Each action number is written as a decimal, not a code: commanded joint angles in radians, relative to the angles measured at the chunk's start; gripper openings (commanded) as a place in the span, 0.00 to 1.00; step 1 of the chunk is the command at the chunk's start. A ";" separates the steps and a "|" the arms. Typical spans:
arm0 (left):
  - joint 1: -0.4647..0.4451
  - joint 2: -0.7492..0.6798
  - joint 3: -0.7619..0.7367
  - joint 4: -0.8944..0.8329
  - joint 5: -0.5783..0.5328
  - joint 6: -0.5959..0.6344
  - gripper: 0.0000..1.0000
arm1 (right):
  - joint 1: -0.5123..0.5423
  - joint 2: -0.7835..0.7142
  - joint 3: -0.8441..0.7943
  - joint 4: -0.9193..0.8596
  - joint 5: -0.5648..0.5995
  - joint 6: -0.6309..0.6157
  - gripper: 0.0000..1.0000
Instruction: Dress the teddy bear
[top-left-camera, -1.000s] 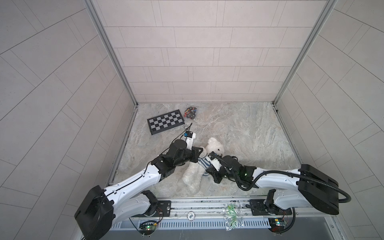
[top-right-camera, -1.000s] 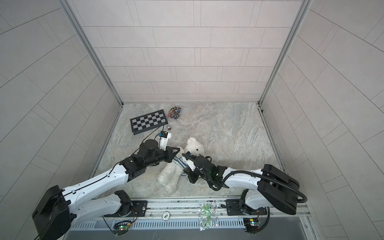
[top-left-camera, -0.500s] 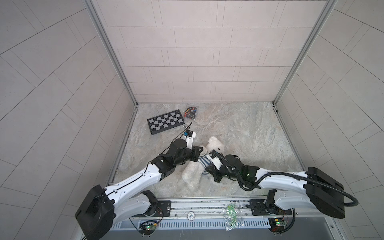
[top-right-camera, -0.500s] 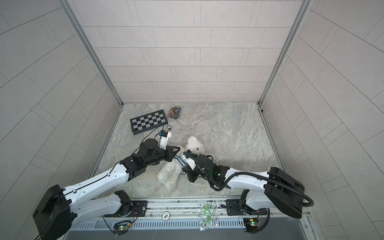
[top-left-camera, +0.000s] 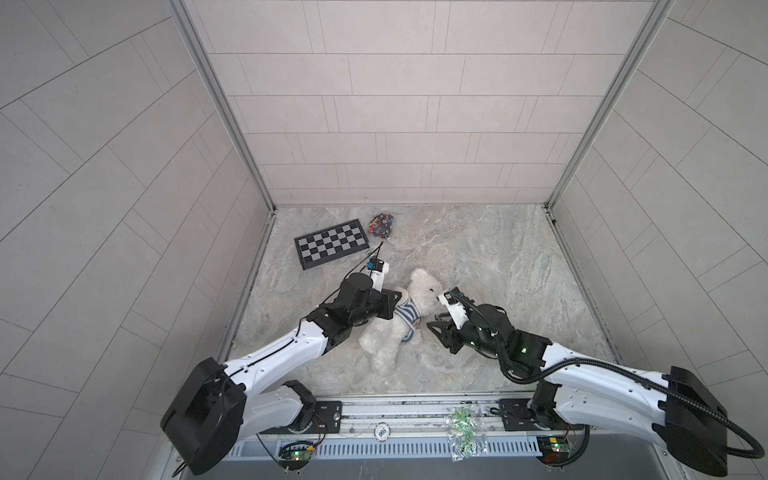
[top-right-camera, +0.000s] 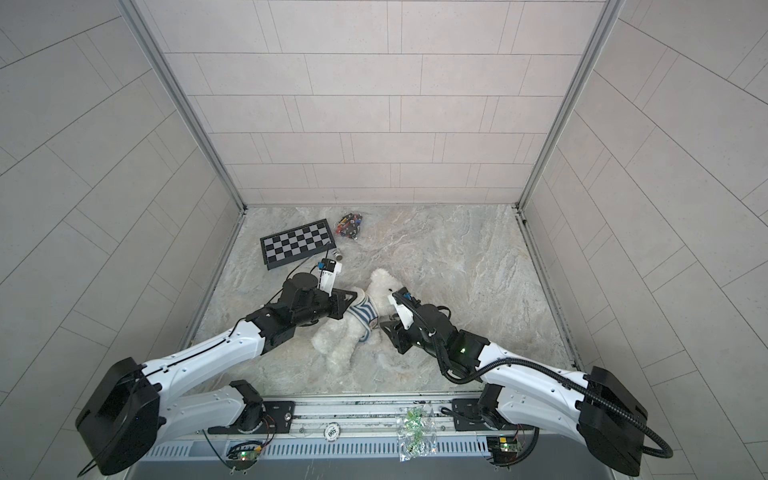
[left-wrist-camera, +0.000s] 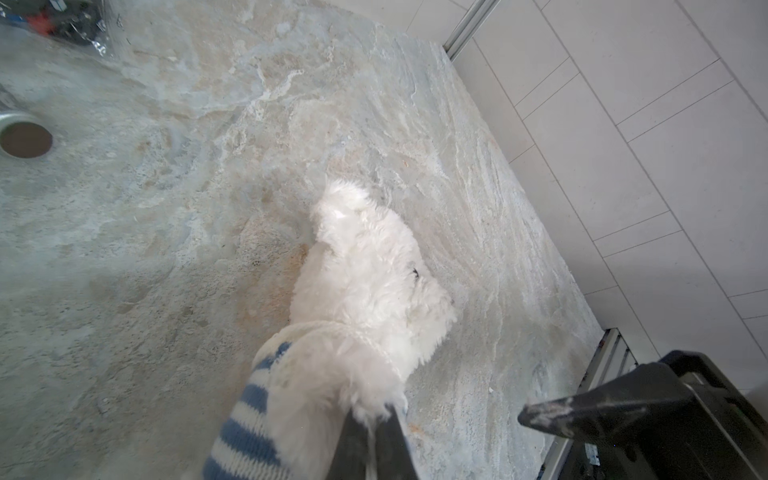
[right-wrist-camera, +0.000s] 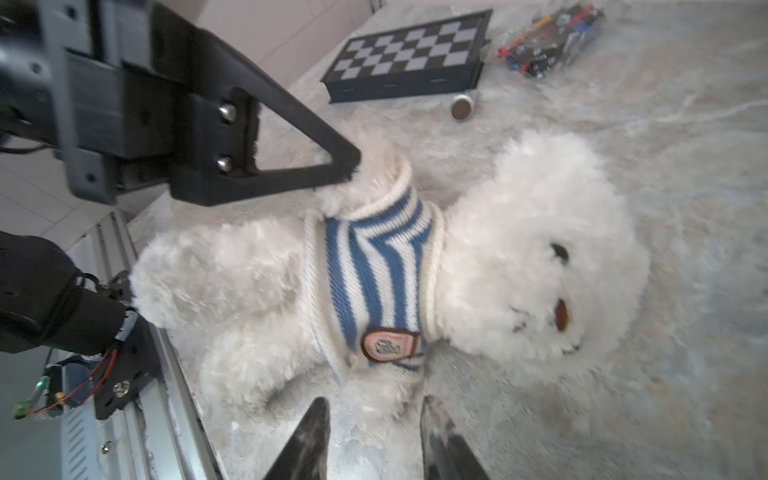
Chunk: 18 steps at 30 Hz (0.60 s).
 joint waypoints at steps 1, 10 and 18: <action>0.010 0.025 0.031 0.019 0.027 0.038 0.00 | -0.001 0.053 0.001 -0.002 0.025 0.016 0.38; 0.084 0.066 0.027 0.019 0.047 0.047 0.00 | -0.004 0.324 0.108 0.174 -0.069 0.009 0.32; 0.142 0.081 0.011 0.030 0.088 0.051 0.00 | -0.004 0.387 0.088 0.186 -0.068 0.054 0.50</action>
